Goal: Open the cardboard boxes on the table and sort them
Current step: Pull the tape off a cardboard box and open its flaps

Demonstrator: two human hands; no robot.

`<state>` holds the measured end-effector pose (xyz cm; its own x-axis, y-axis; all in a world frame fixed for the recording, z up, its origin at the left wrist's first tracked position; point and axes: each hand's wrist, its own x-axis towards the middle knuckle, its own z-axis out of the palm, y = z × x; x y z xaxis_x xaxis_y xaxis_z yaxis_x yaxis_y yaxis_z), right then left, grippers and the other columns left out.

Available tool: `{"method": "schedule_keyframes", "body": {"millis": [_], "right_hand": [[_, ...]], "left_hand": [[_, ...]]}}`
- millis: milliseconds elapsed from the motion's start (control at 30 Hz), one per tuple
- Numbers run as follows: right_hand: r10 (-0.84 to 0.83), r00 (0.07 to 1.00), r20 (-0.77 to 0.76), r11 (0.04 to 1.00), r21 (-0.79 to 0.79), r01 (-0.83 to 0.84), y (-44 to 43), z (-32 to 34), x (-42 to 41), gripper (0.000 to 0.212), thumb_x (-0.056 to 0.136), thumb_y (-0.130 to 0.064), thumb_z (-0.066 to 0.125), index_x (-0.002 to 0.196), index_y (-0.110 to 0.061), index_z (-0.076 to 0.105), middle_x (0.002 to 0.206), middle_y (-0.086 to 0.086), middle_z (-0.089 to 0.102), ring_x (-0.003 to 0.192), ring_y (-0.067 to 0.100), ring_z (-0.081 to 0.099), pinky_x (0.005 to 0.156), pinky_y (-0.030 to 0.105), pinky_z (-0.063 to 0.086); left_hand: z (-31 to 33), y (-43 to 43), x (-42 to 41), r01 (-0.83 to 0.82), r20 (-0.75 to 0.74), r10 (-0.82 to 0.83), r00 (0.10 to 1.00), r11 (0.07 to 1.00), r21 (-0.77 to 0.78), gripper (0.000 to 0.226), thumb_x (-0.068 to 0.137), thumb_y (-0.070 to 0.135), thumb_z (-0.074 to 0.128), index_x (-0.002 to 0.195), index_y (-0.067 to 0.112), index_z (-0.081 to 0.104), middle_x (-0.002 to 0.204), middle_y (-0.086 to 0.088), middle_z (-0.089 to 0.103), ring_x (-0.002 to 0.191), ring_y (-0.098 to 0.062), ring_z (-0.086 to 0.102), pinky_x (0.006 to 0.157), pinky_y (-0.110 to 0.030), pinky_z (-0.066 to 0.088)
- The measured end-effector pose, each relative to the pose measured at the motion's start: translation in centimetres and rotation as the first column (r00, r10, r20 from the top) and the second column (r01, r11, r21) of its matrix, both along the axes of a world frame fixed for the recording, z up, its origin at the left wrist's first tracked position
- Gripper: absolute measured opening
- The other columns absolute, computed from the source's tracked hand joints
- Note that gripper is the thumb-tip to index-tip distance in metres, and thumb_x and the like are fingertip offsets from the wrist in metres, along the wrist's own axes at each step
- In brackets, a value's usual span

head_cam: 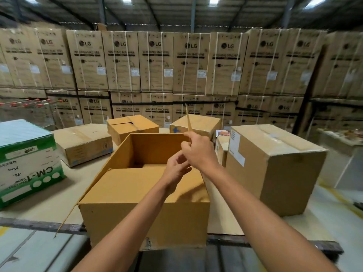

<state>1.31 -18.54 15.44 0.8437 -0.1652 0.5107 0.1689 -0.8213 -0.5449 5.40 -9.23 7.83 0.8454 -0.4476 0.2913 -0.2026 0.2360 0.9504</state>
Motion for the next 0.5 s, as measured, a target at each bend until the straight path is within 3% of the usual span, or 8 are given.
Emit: {"method": "schedule_keyframes", "body": {"millis": [67, 100, 167, 267, 367, 500], "right_hand": [[-0.099, 0.988, 0.121, 0.991, -0.075, 0.109, -2.6, 1.1, -0.4, 0.036, 0.097, -0.016, 0.049, 0.129, -0.013, 0.064, 0.103, 0.009, 0.072, 0.091, 0.023, 0.068, 0.068, 0.027, 0.053], [-0.155, 0.977, 0.148, 0.98, -0.106, 0.171, -4.7, 1.4, -0.7, 0.032, 0.095, -0.01, 0.051, 0.123, -0.01, 0.067, 0.103, 0.009, 0.071, 0.089, 0.023, 0.067, 0.065, 0.024, 0.049], [-0.267, 0.955, 0.129, 0.943, -0.17, 0.286, -8.0, 1.2, -0.9, 0.025, 0.093, -0.003, 0.053, 0.111, -0.008, 0.069, 0.103, 0.008, 0.067, 0.091, 0.025, 0.064, 0.067, 0.026, 0.047], [-0.42, 0.904, -0.072, 0.858, -0.355, 0.371, -13.4, 0.2, -1.7, 0.013, 0.093, -0.007, 0.055, 0.098, -0.011, 0.066, 0.096, 0.007, 0.063, 0.091, 0.028, 0.063, 0.073, 0.036, 0.052], [-0.481, 0.836, -0.266, 0.814, -0.491, 0.312, -17.2, -1.8, -2.2, 0.004, 0.095, -0.013, 0.055, 0.094, -0.015, 0.058, 0.087, 0.005, 0.055, 0.088, 0.028, 0.061, 0.07, 0.037, 0.048], [-0.426, 0.758, -0.494, 0.883, -0.411, 0.228, -19.9, -7.5, -1.6, 0.012, 0.094, -0.018, 0.048, 0.096, -0.014, 0.059, 0.102, 0.008, 0.062, 0.094, 0.03, 0.062, 0.076, 0.038, 0.052]], "left_hand": [[-0.8, -3.0, 0.2, 0.007, 0.032, -0.012, 0.999, 0.991, 0.133, 0.029, 0.098, 0.024, 0.061, 0.127, 0.019, 0.062, 0.119, -0.004, 0.069, 0.111, -0.019, 0.061, 0.09, -0.031, 0.051], [-1.5, -5.0, 0.3, 0.002, 0.049, -0.013, 0.999, 0.979, 0.203, 0.036, 0.099, 0.031, 0.059, 0.132, 0.019, 0.059, 0.128, -0.003, 0.066, 0.118, -0.016, 0.058, 0.094, -0.027, 0.049], [-3.2, -7.3, 0.7, -0.108, 0.137, 0.055, 0.989, 0.901, 0.421, 0.05, 0.1, 0.044, 0.051, 0.142, 0.017, 0.05, 0.144, -0.005, 0.055, 0.134, -0.019, 0.049, 0.108, -0.033, 0.041], [-5.5, -9.7, 1.3, -0.342, 0.35, 0.132, 0.927, 0.68, 0.649, 0.056, 0.104, 0.049, 0.039, 0.145, 0.011, 0.046, 0.147, -0.009, 0.051, 0.134, -0.025, 0.048, 0.109, -0.034, 0.038], [-6.3, -10.8, 1.5, -0.411, 0.434, 0.087, 0.897, 0.524, 0.746, 0.061, 0.102, 0.056, 0.036, 0.143, 0.011, 0.046, 0.144, -0.01, 0.053, 0.129, -0.028, 0.05, 0.106, -0.038, 0.041], [-7.3, -11.3, 1.8, -0.46, 0.489, 0.04, 0.871, 0.413, 0.786, 0.063, 0.098, 0.061, 0.04, 0.143, 0.018, 0.046, 0.143, -0.004, 0.051, 0.127, -0.023, 0.051, 0.104, -0.038, 0.044]]}}
